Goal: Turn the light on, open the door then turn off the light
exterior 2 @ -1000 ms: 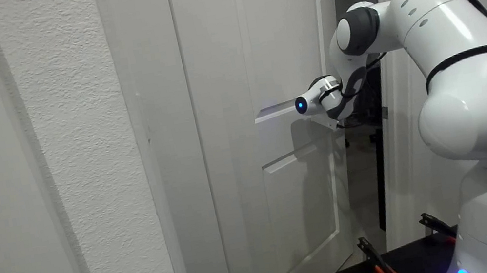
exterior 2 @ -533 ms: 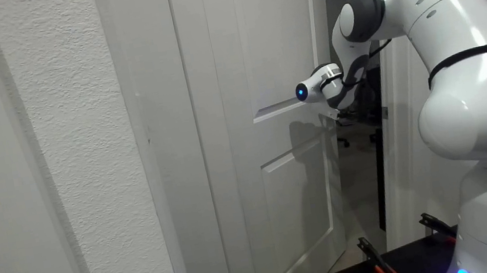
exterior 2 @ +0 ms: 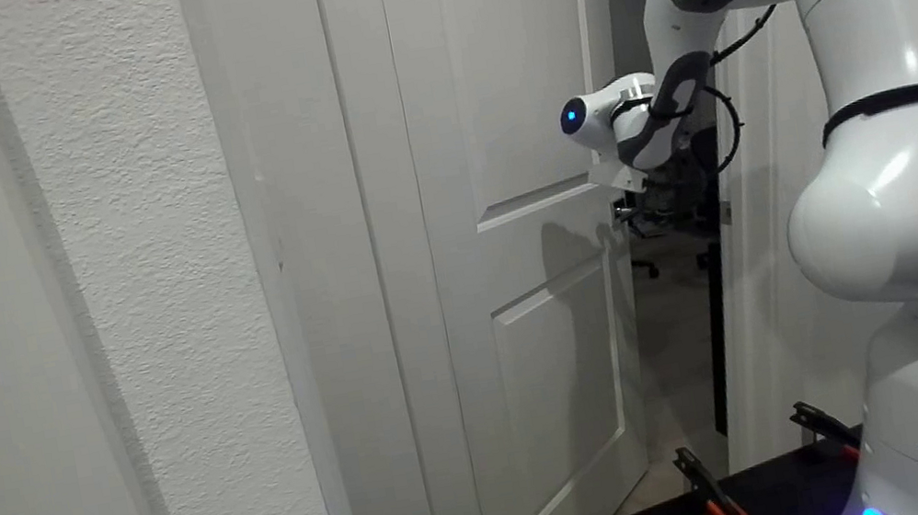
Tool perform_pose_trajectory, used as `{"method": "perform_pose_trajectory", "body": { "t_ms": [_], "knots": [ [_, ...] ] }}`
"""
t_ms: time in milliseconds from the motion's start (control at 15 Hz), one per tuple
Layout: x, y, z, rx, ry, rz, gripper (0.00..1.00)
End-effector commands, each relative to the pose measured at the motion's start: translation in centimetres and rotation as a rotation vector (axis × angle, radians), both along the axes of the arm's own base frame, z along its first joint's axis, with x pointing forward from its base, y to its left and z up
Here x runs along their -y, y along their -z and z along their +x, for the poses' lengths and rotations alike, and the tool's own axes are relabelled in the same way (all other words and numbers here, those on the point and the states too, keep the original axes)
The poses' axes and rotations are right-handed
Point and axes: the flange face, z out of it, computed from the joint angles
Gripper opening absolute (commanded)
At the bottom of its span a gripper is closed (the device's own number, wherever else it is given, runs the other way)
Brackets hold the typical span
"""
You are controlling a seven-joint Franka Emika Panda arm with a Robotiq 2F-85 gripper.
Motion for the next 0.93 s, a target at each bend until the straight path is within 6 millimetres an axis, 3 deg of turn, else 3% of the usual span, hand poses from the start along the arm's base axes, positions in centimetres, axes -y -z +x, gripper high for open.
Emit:
{"method": "perform_pose_trajectory", "body": {
  "t_ms": [0, 400, 867],
  "knots": [
    [-1.5, -3.8, -4.4, -0.101, -0.055, 0.077, 1.0],
    [-4.2, -8.1, -9.1, -0.285, -0.166, 0.224, 1.0],
    [-6.6, -12.5, -13.0, -0.457, -0.3, 0.365, 1.0]
  ]
}}
